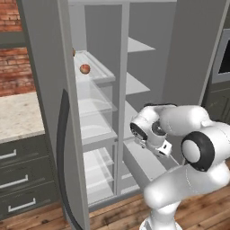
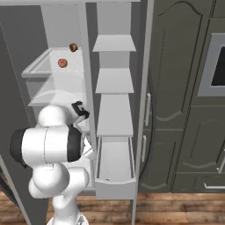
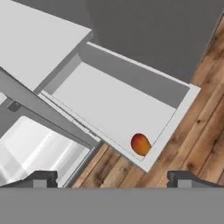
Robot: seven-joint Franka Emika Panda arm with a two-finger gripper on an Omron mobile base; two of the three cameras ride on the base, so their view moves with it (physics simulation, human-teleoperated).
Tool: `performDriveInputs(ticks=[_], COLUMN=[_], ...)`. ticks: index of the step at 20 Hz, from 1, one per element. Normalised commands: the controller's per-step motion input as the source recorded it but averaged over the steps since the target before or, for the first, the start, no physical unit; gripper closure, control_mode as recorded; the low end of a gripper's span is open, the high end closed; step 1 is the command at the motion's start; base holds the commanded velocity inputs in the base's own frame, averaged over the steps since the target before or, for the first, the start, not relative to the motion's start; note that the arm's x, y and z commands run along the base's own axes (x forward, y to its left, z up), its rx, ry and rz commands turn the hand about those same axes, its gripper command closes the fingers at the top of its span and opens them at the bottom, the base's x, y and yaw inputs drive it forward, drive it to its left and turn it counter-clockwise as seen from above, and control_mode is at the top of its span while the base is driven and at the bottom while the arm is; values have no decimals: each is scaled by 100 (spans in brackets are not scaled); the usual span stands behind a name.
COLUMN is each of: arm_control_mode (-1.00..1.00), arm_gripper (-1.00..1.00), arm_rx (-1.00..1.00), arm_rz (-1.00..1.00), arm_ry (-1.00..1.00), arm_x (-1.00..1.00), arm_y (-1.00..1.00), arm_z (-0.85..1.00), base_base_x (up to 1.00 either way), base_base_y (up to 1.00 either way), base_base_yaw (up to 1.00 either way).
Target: Take the peach and mango from the fridge shelf and place them in the freezer drawer to begin freezing them.
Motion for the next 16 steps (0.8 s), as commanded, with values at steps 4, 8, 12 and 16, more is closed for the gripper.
performDriveInputs(ticks=[4,8,12,16], arm_control_mode=[-100,-100,-100,-100], arm_gripper=[-100,-100,-100,-100], arm_rx=[4,-20,-20,-16], arm_rz=[0,1,6,9], arm_ry=[17,0,0,6], arm_x=[8,-45,-21,-5], arm_y=[-4,0,0,-1], arm_z=[100,79,100,100], base_base_x=[0,0,0,0], base_base_y=[0,0,0,0], base_base_yaw=[0,0,0,0])
